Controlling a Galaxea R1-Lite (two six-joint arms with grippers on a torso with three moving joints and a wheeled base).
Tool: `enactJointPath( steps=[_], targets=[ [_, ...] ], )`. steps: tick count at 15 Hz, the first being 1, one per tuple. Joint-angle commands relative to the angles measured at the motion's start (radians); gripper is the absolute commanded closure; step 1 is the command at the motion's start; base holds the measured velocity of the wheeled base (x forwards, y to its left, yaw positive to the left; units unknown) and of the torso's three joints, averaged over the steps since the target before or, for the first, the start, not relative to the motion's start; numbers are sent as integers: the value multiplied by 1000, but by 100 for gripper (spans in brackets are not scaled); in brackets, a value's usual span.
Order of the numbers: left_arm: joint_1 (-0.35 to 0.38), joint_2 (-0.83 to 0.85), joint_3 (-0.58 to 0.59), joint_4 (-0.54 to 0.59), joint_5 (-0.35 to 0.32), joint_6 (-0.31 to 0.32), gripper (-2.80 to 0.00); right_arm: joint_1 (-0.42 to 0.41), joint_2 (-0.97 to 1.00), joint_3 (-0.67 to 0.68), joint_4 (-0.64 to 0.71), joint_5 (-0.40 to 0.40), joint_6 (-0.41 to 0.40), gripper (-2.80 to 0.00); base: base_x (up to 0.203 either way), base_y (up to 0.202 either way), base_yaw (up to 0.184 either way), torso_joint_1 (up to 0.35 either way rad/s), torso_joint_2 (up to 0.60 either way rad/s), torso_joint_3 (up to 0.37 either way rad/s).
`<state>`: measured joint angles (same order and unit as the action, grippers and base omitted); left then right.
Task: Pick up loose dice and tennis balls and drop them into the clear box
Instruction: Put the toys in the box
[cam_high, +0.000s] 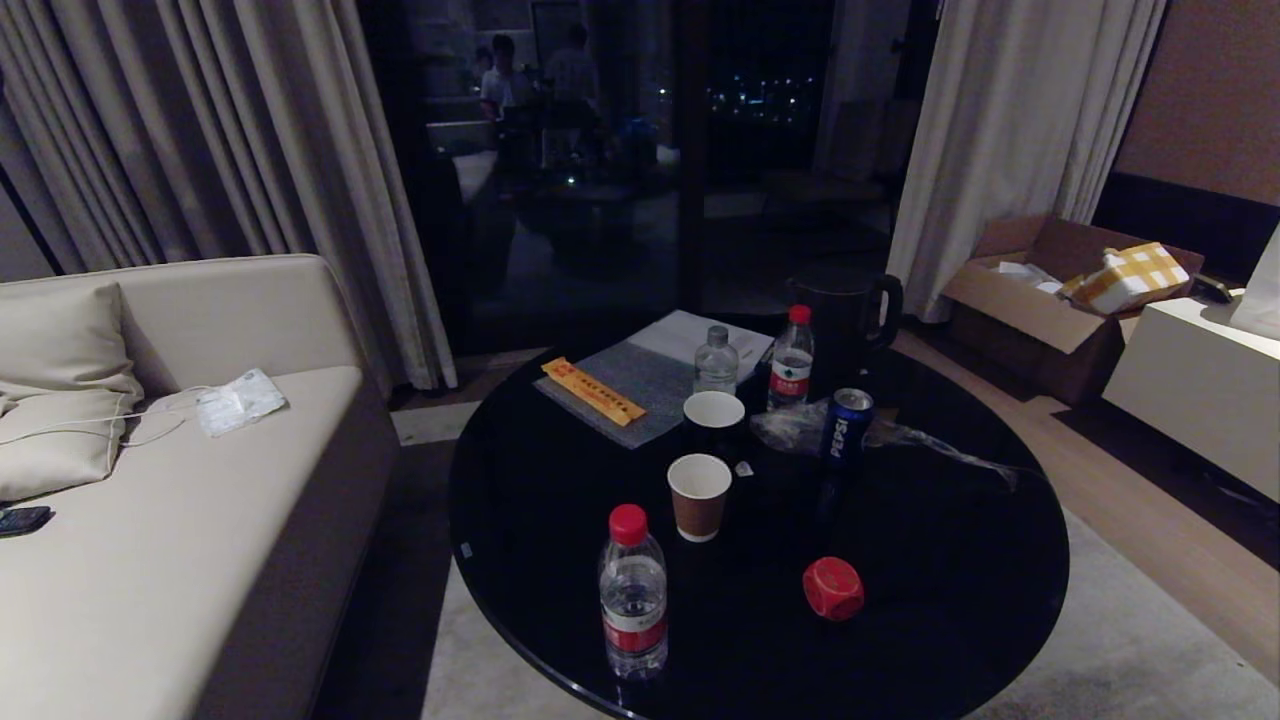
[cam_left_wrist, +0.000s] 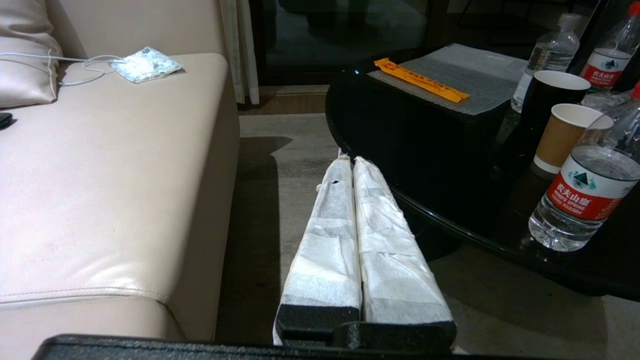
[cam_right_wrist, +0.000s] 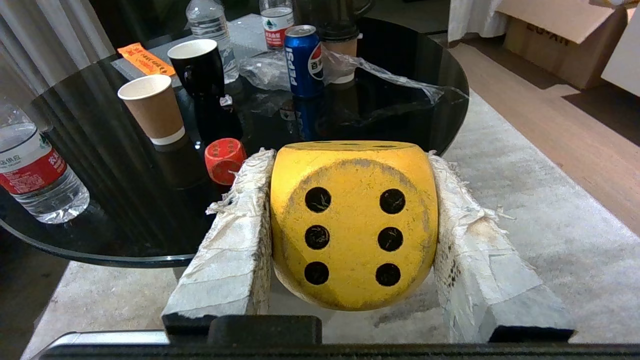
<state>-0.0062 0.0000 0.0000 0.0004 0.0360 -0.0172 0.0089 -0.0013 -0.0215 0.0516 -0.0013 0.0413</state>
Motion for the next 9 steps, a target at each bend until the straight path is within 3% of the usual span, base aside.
enactJointPath(
  steps=[1,3,9],
  targets=[
    [0,2,2,1,2,-3,0,0,3,0,1,0,0,0,0,0,0,0,0,0],
    [0,2,2,1,5,-16,0,0,3,0,1,0,0,0,-58,0,1,3,3,1],
    [0,2,2,1,9,-23,0,0,3,0,-1,0,-1,0,-185,0,-2,2,2,2]
  ],
)
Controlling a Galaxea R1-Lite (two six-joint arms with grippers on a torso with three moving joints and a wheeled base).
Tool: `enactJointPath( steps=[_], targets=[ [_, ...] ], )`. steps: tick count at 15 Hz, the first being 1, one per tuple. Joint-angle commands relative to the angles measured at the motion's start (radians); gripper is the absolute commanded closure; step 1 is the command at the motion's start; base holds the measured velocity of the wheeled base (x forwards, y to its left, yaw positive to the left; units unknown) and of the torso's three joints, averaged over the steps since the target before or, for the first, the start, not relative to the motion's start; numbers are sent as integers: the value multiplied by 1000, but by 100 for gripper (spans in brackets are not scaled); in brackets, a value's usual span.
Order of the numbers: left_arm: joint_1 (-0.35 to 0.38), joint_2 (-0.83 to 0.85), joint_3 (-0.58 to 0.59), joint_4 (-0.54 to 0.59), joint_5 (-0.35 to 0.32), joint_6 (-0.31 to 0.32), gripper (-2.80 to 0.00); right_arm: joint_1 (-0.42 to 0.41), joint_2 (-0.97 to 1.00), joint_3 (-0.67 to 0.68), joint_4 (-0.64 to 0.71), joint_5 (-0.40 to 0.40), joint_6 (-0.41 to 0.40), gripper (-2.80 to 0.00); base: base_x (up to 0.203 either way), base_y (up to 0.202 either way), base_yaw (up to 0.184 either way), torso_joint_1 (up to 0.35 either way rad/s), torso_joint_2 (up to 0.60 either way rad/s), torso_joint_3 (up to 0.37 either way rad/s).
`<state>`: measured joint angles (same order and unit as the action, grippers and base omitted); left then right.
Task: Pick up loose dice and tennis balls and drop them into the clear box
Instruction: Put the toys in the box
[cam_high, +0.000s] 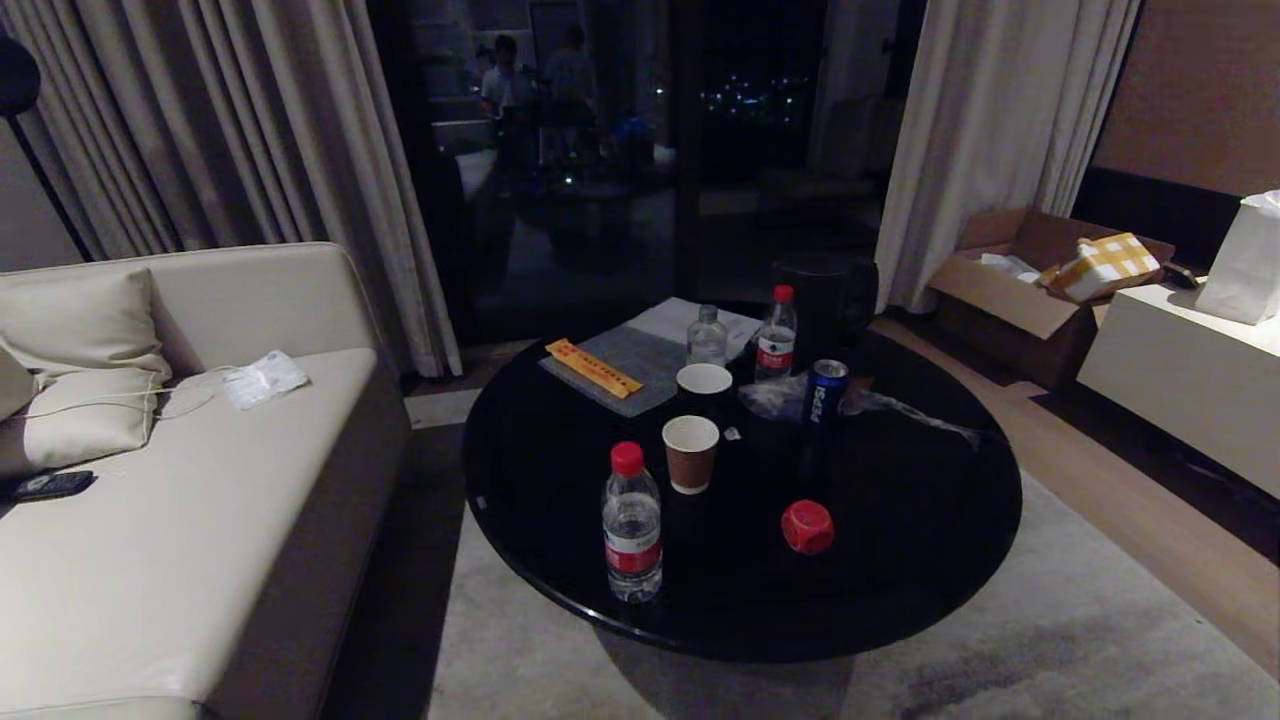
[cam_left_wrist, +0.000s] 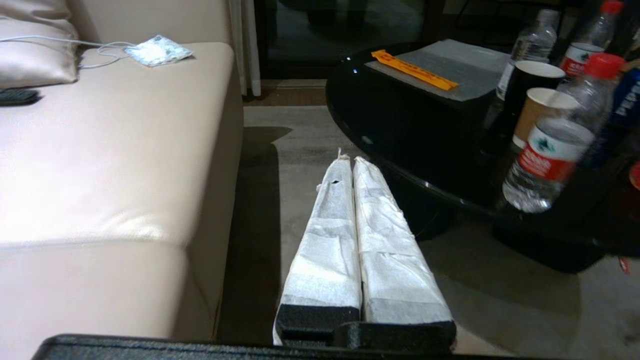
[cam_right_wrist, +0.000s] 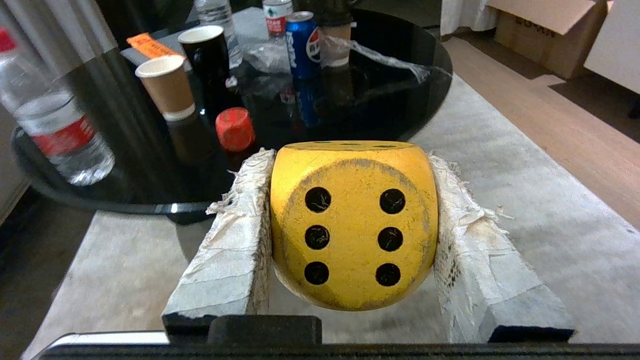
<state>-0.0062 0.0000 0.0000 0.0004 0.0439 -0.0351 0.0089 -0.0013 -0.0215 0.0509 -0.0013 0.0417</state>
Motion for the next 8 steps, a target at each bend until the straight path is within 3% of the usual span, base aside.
enactJointPath(
  steps=[1,8],
  targets=[
    [0,2,2,0,2,-8,0,0,3,0,1,0,0,0,-181,0,-2,1,1,5],
    [0,2,2,1,1,-5,0,0,3,0,1,0,0,0,-184,0,-1,2,3,2]
  ],
)
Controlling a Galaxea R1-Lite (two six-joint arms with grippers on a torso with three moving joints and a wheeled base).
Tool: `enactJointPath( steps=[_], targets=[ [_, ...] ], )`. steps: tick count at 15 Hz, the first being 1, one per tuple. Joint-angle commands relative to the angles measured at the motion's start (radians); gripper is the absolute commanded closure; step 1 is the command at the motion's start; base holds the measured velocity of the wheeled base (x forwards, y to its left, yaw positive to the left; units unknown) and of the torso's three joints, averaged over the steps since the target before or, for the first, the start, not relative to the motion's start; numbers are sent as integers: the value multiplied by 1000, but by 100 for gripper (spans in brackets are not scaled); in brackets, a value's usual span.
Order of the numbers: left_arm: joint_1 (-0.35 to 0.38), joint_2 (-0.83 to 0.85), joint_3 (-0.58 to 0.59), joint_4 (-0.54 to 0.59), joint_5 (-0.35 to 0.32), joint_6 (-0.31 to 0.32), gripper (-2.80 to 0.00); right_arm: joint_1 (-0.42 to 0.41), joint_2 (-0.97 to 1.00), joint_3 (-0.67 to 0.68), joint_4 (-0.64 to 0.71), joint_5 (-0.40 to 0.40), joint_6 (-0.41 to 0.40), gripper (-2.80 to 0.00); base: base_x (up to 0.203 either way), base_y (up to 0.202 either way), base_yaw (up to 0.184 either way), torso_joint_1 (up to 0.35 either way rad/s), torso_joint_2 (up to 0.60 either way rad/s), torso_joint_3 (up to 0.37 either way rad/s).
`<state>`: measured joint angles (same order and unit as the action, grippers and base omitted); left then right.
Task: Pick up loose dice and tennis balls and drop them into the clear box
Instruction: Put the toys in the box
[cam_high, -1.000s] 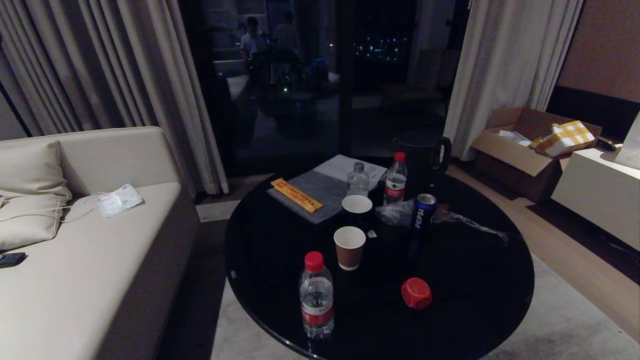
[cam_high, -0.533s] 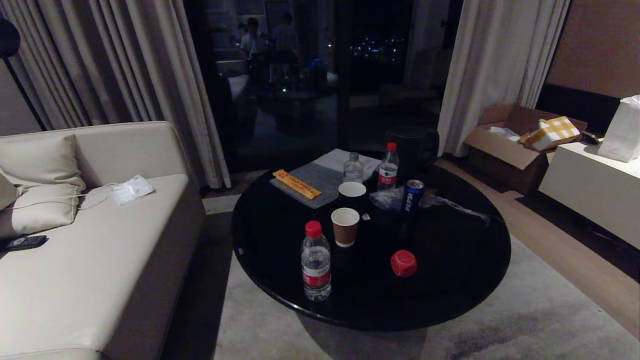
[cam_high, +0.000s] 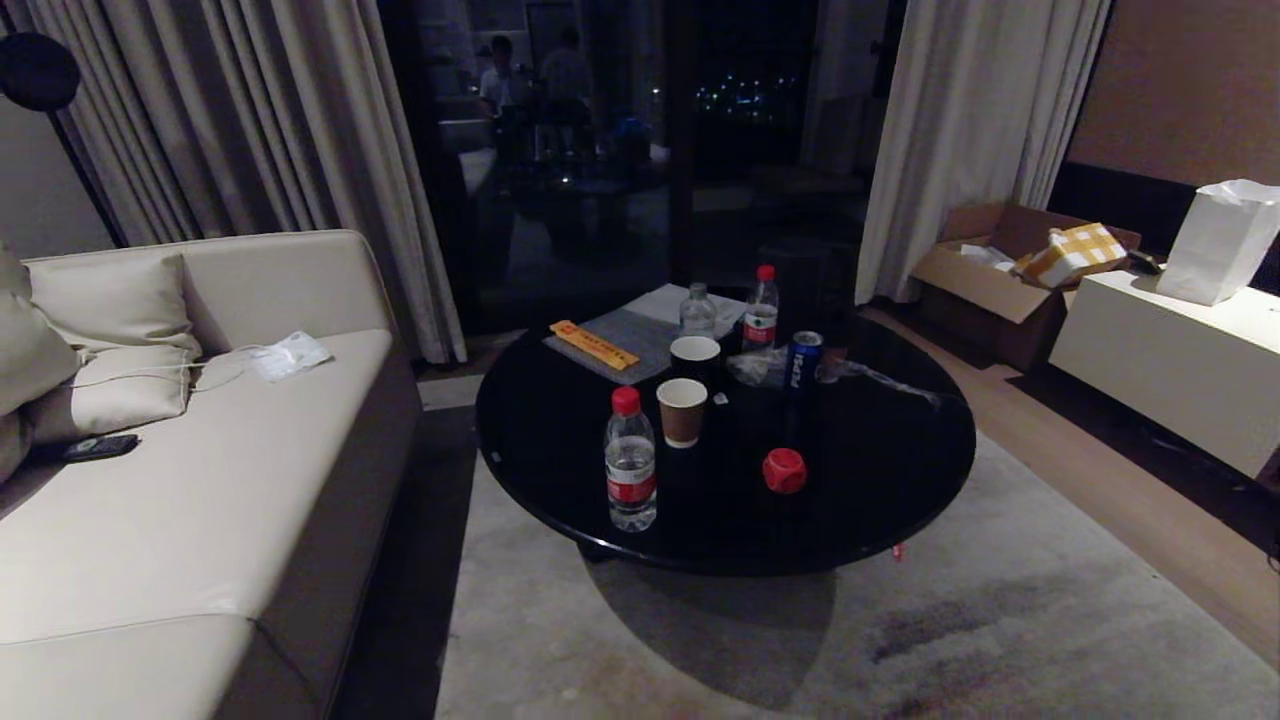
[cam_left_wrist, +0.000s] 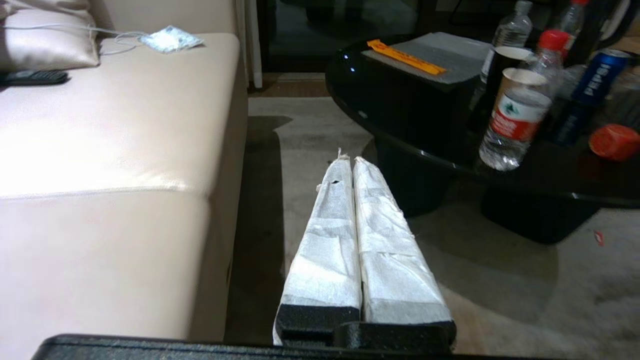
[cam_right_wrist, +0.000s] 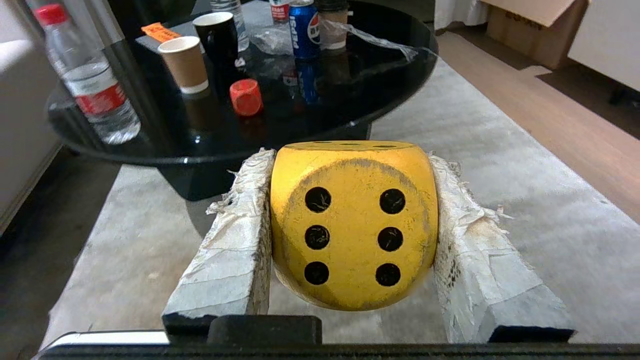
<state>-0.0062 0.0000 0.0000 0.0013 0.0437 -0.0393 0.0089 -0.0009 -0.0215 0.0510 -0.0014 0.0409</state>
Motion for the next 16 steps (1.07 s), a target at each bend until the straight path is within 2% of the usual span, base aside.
enactJointPath(
  steps=[1,16],
  targets=[
    [0,2,2,0,2,-4,0,0,2,0,1,0,1,0,-179,0,-4,7,2,4],
    [0,2,2,-1,1,1,0,0,2,1,0,2,-13,0,-174,0,-1,2,2,4]
  ],
)
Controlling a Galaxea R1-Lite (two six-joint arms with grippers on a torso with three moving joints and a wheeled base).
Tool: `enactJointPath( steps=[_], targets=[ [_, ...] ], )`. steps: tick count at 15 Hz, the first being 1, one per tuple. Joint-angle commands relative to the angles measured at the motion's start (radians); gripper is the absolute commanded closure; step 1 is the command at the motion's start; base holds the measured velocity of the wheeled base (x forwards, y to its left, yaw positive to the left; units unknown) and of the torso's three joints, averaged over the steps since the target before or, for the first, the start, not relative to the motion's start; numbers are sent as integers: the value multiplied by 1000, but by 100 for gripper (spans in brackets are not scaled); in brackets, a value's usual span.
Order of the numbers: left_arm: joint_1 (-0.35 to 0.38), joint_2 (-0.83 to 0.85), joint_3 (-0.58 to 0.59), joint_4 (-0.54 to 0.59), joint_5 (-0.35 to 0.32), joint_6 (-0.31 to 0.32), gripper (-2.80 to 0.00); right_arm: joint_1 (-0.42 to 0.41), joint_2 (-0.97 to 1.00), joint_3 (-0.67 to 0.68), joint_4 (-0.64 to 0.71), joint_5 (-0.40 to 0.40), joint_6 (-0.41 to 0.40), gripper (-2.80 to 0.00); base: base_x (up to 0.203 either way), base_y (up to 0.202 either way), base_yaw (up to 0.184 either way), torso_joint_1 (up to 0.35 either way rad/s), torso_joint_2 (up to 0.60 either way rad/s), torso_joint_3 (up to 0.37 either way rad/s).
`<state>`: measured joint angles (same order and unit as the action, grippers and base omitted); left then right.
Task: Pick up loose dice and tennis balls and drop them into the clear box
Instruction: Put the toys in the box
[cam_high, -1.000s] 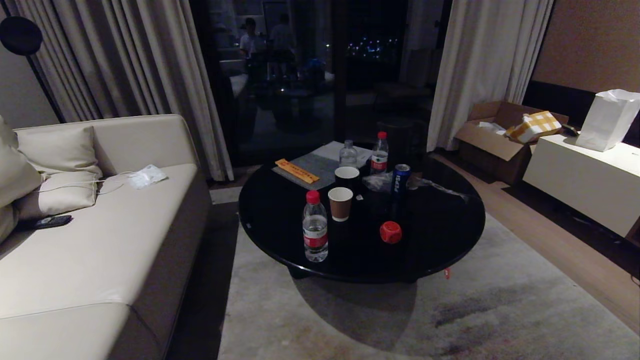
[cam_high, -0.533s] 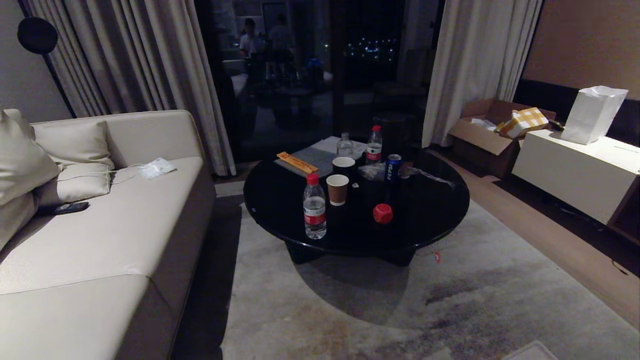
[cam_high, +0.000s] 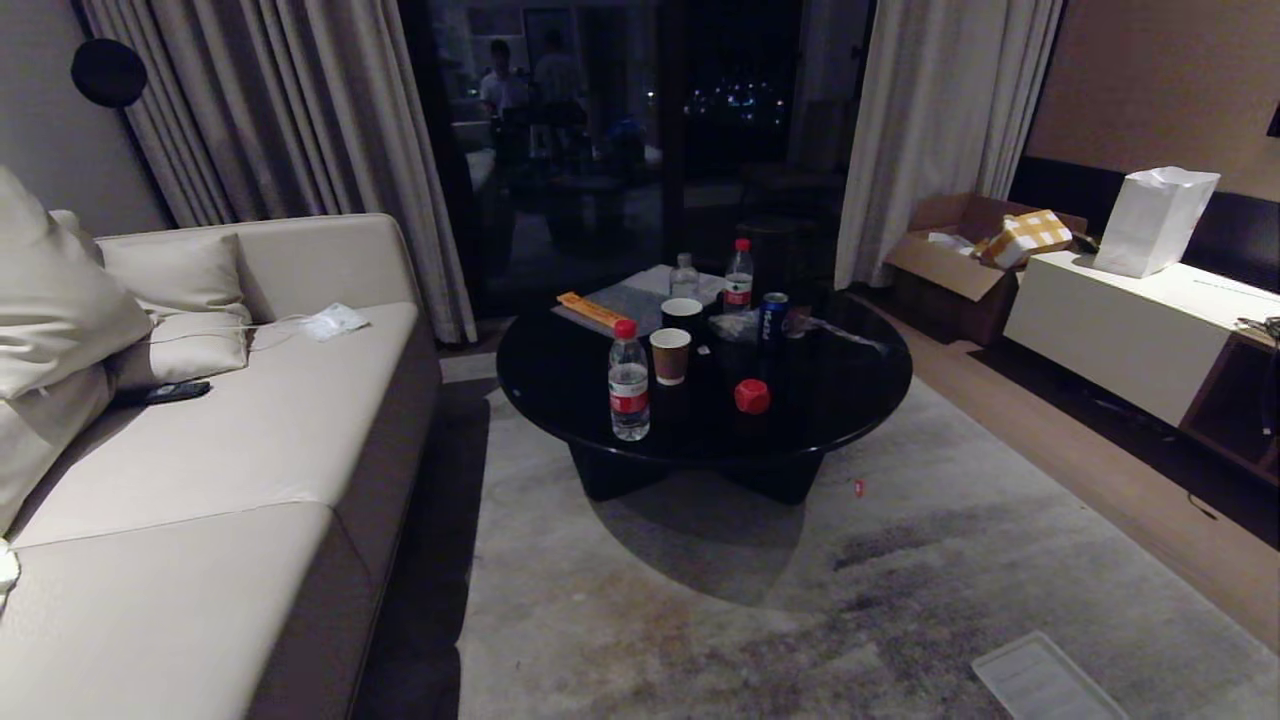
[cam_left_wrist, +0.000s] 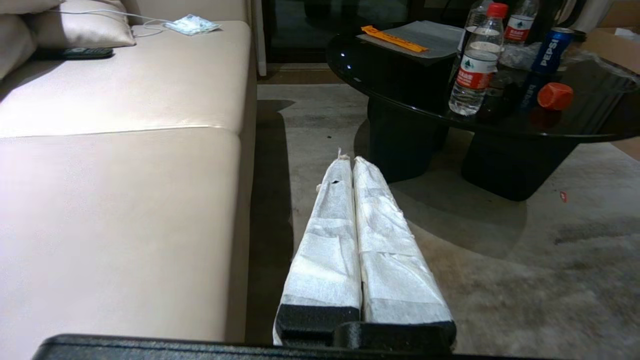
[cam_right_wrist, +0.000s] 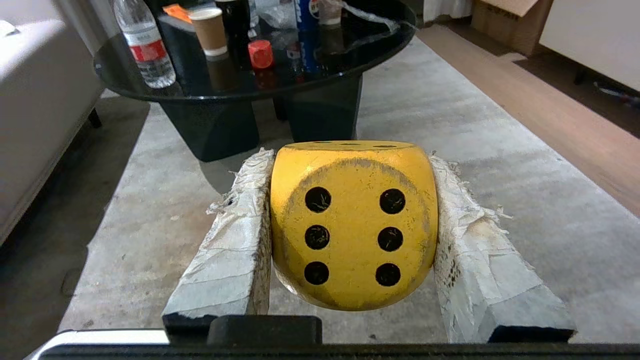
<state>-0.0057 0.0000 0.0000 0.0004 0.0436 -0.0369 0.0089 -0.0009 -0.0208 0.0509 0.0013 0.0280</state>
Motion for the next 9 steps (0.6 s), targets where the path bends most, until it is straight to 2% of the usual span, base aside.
enactJointPath(
  steps=[1,9],
  targets=[
    [0,2,2,1,1,0,0,0,2,1,0,-1,-2,0,0,0,0,0,0,0],
    [0,2,2,0,-1,2,0,0,2,-1,1,0,3,0,0,0,0,0,0,0]
  ],
)
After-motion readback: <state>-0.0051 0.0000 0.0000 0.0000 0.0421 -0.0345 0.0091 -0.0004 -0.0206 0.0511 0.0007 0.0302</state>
